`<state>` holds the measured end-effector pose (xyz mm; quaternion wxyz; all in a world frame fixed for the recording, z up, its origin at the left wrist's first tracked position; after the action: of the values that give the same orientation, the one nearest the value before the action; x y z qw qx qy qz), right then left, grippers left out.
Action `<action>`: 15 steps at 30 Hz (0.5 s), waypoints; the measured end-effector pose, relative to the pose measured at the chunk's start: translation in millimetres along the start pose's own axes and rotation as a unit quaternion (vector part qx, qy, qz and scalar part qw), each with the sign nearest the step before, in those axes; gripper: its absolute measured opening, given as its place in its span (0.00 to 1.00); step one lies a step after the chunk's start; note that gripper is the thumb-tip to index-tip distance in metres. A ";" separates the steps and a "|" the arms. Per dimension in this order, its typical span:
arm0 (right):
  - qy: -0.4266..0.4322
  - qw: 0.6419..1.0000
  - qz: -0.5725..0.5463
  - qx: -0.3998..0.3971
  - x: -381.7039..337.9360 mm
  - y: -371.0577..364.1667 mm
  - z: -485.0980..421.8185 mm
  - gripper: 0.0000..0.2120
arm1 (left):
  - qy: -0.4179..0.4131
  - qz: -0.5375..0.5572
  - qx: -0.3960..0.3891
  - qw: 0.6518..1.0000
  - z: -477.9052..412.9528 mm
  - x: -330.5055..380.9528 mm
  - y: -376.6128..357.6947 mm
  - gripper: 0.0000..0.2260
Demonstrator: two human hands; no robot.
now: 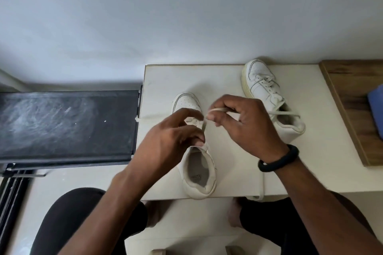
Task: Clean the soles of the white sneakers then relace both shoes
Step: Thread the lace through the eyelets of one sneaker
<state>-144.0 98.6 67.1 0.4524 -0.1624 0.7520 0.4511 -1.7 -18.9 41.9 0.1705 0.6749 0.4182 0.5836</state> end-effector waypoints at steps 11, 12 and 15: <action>0.050 0.962 0.179 0.198 -7.8 -12.2 20.8 0.05 | 0.168 0.150 0.019 0.974 -3.3 -23.2 -11.9 0.05; 0.047 0.961 0.200 0.186 -8.5 -10.9 25.6 0.05 | 0.174 0.147 0.027 0.973 -3.2 -24.0 -10.7 0.05; 0.002 0.982 0.176 0.073 -6.1 -18.9 33.0 0.08 | 0.170 0.130 0.047 0.976 -4.1 -23.7 -6.4 0.04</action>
<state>-110.7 114.7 56.0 0.3754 0.0052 0.8005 0.4672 -7.1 -34.3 23.0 -0.0128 0.6215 0.3767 0.6867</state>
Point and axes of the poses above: each hand's wrist, its own z-axis away from the middle knuckle, its own y-axis out of the back of the hand, x = y × z, the point moved 4 cm from there along -z, towards the middle knuckle
